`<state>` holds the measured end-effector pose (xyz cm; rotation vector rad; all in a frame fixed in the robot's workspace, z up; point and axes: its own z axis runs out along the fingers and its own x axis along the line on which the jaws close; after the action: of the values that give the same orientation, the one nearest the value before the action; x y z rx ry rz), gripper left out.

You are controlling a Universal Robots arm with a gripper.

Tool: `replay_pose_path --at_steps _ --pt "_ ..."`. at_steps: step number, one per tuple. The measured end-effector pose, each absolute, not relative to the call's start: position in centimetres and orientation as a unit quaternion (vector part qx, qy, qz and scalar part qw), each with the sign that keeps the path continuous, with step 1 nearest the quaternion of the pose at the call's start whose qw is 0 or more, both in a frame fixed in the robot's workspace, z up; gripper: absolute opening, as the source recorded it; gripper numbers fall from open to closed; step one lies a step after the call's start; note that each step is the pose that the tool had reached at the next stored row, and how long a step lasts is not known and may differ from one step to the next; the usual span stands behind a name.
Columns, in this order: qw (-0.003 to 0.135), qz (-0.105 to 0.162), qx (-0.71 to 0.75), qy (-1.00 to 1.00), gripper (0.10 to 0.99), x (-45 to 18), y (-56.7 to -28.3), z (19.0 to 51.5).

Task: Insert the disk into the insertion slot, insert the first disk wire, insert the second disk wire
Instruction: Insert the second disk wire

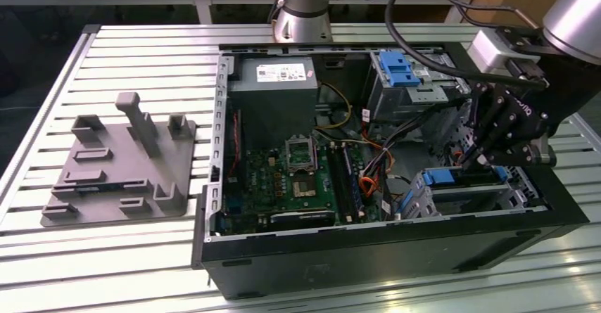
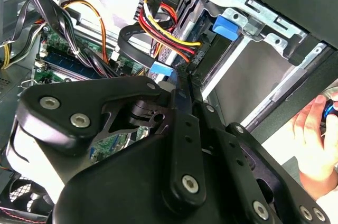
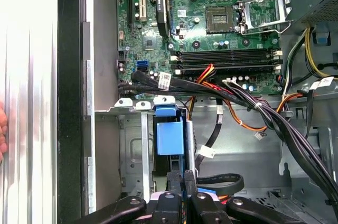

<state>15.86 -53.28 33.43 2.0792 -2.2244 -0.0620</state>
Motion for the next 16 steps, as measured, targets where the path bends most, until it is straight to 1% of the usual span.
replay_pose_path --at_steps 16 --pt "0.048 -0.020 0.682 -0.730 0.145 15.98 -53.43 33.29"
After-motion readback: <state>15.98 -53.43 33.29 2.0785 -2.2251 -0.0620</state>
